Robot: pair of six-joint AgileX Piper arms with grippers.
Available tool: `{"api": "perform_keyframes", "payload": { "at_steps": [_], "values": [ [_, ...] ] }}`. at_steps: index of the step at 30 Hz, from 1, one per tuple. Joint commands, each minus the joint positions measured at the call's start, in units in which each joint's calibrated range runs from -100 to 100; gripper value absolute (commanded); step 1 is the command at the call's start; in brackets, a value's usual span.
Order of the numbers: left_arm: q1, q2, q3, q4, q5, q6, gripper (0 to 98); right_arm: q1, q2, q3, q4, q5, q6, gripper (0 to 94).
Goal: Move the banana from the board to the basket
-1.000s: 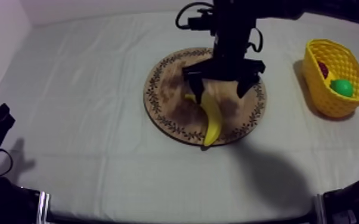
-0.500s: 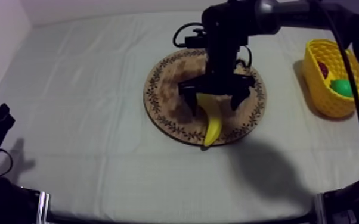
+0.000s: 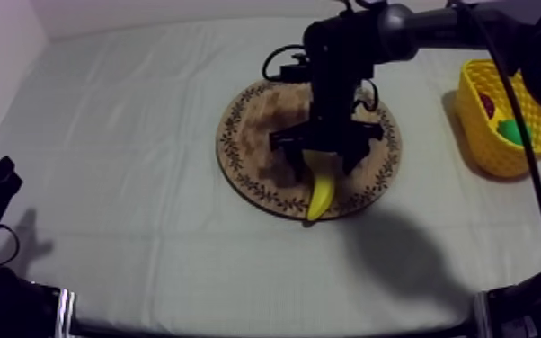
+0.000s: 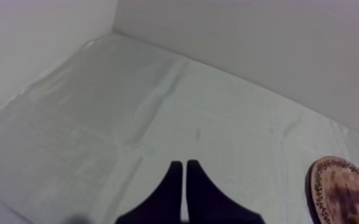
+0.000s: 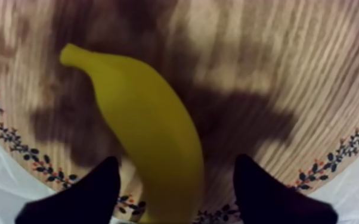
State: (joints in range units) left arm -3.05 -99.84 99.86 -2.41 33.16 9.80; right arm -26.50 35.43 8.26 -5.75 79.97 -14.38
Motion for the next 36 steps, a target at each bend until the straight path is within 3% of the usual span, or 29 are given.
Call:
{"api": "perform_keyframes", "payload": {
  "at_steps": [1,9,13,23,36],
  "values": [
    [0.0,0.0,0.0,-0.01,0.0,0.0,0.1,0.0,0.1,0.2,-0.1,-0.5,0.1,46.0],
    [0.0,0.0,0.0,-0.01,0.0,0.0,0.1,-0.3,0.3,1.3,-0.4,-1.7,0.1,25.7],
    [0.0,0.0,0.0,-0.01,0.0,0.0,0.1,-0.5,0.2,1.5,-0.3,-1.9,0.0,19.8],
    [0.0,0.0,0.0,-0.01,0.0,0.0,0.1,-0.5,-2.9,0.9,0.5,-1.3,0.1,17.0],
    [0.0,0.0,0.0,-0.01,0.0,0.0,0.1,0.0,-15.3,-5.3,2.0,7.2,2.4,17.4]
  ]
}}
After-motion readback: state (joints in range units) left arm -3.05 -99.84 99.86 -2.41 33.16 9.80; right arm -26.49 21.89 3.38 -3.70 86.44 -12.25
